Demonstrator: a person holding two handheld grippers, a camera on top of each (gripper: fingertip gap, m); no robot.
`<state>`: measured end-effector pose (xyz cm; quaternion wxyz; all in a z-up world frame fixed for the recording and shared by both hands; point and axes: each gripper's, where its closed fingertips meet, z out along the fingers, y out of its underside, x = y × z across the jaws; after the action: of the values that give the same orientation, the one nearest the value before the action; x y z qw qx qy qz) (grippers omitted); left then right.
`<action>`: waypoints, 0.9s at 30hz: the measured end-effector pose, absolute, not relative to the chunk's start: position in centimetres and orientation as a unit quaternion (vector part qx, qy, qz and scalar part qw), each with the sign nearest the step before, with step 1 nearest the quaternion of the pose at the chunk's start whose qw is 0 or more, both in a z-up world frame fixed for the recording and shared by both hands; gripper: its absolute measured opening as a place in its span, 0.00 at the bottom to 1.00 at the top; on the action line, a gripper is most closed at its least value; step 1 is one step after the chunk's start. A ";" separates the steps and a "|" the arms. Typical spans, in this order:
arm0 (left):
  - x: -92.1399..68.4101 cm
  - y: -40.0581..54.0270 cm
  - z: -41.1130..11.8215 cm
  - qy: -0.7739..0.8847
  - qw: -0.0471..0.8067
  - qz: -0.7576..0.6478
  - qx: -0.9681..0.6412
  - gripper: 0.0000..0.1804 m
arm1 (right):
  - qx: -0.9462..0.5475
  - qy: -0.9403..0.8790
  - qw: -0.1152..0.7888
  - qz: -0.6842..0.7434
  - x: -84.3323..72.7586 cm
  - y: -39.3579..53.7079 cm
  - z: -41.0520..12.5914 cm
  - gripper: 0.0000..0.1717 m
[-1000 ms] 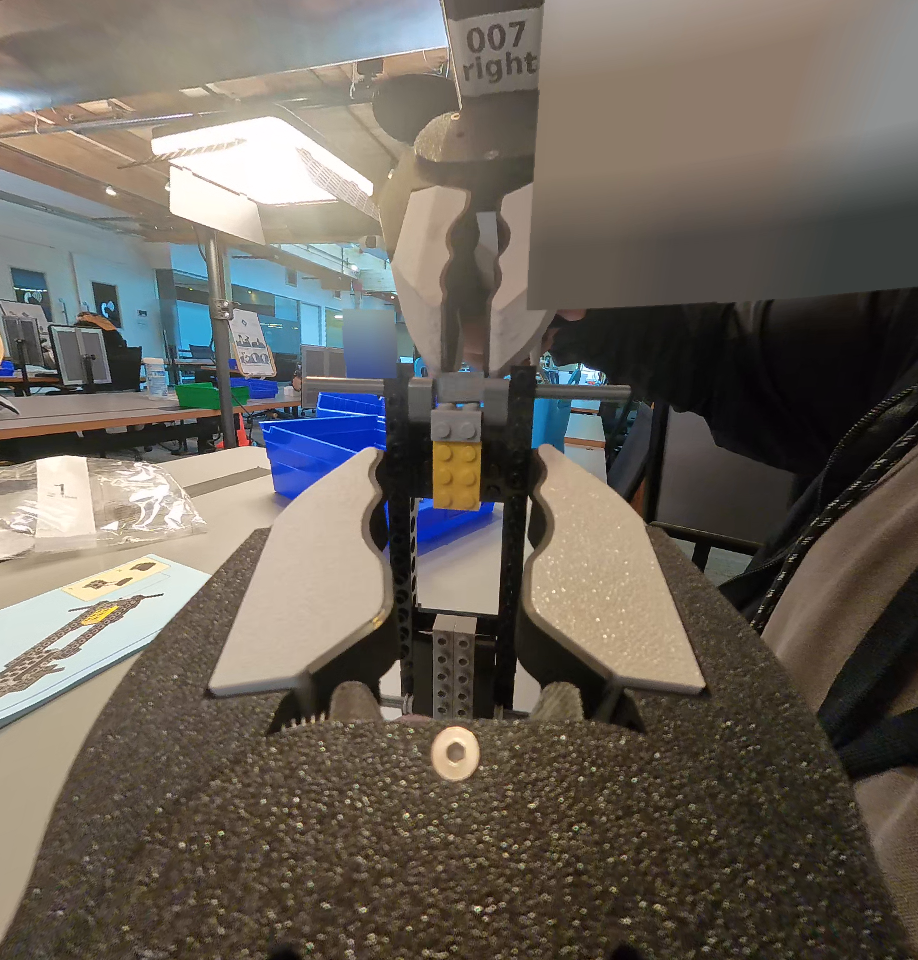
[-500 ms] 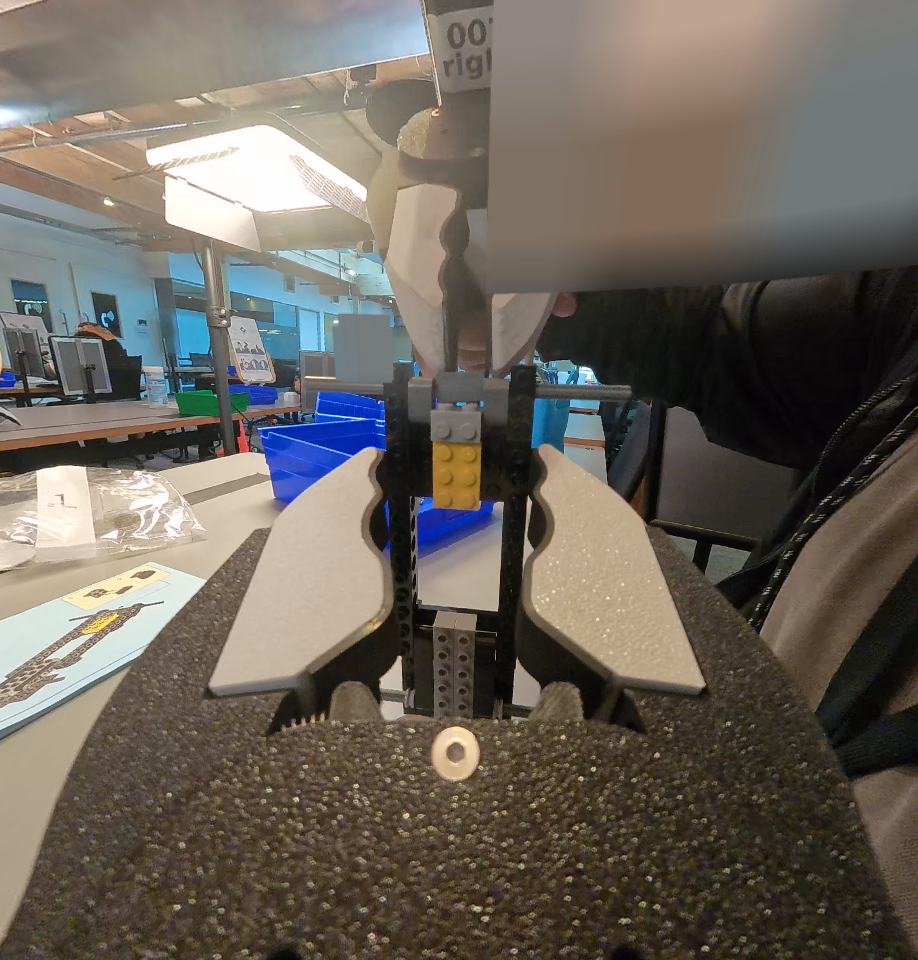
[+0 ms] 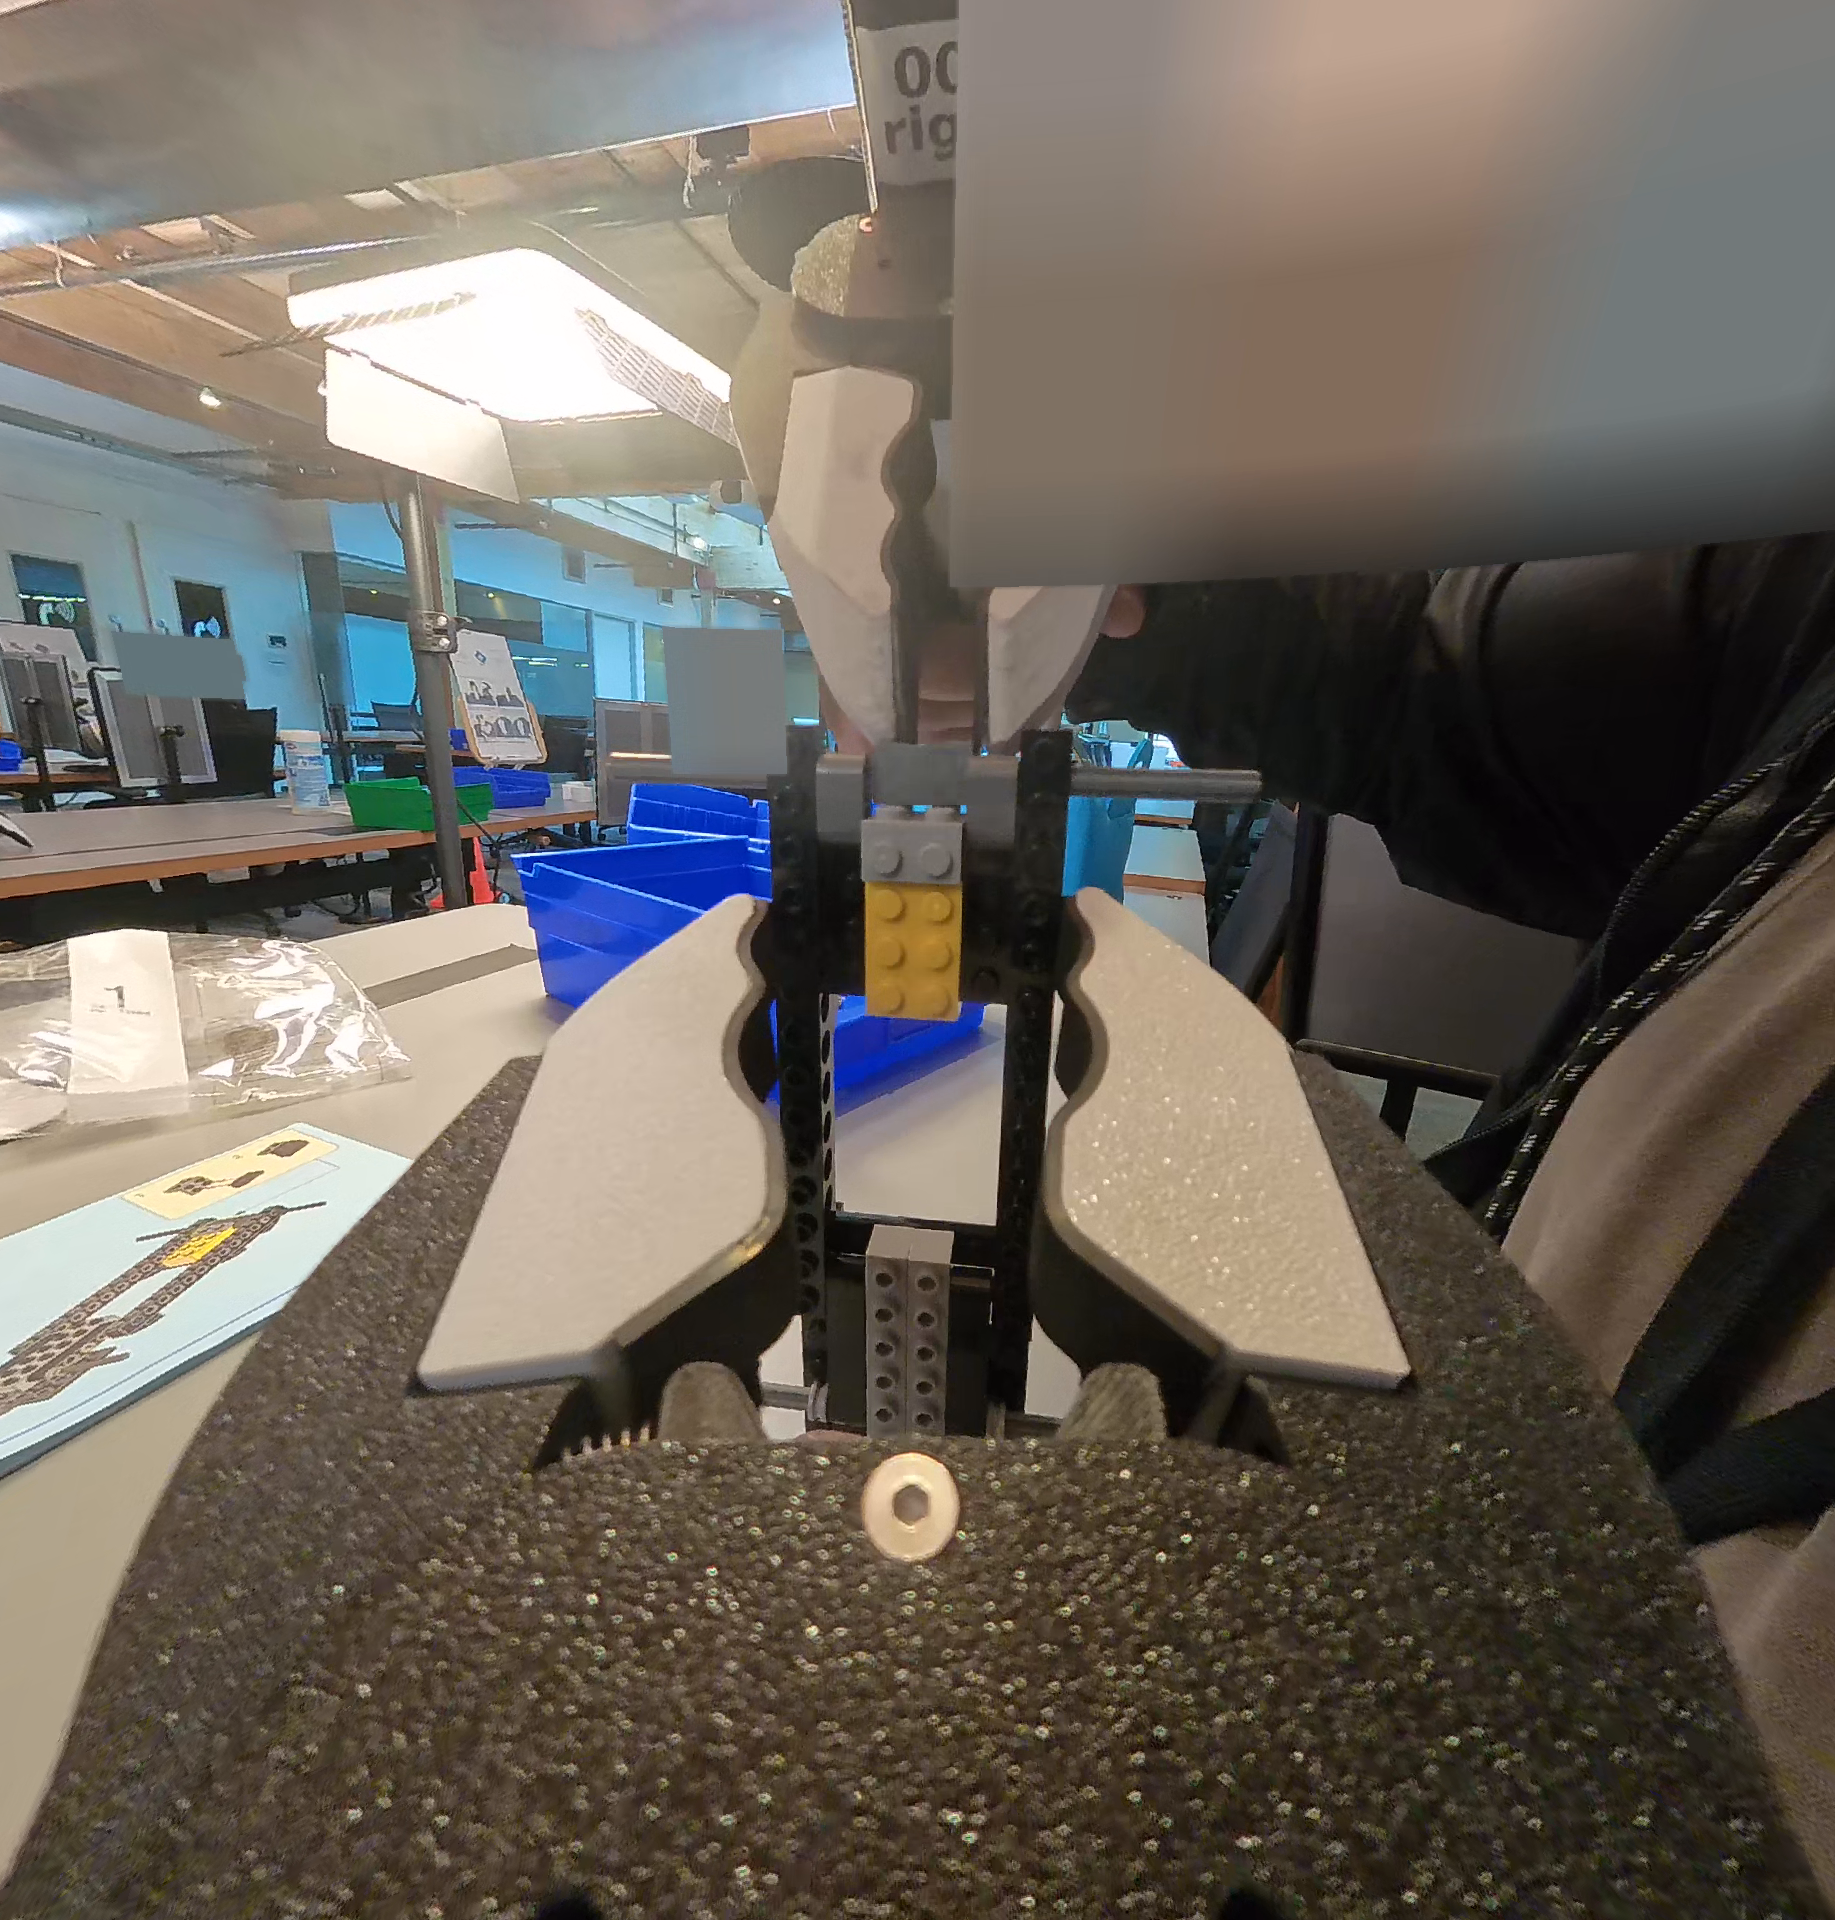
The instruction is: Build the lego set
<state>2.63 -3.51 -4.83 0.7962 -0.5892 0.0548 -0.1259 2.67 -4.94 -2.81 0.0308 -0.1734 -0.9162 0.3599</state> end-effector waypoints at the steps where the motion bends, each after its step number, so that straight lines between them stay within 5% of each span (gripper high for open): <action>1: 2.6 -3.5 -4.9 0.055 0.795 -0.126 -0.590 0.29 | -0.172 -0.917 0.029 0.360 2.7 -4.9 -2.8 0.06; 18: 2.3 -3.6 -4.9 0.051 0.793 -0.128 -0.593 0.29 | -0.160 -0.915 0.056 0.367 2.1 -4.1 -3.2 0.06; 27: 0.5 -4.3 -4.1 0.055 0.784 -0.137 -0.602 0.29 | -0.089 -0.882 0.300 0.352 -0.5 -1.5 -4.5 0.10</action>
<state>0.51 -4.35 -4.09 0.7845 -0.6023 0.0550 -0.1370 -0.52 -1.48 -4.49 0.2999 -0.0887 -0.8822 0.3521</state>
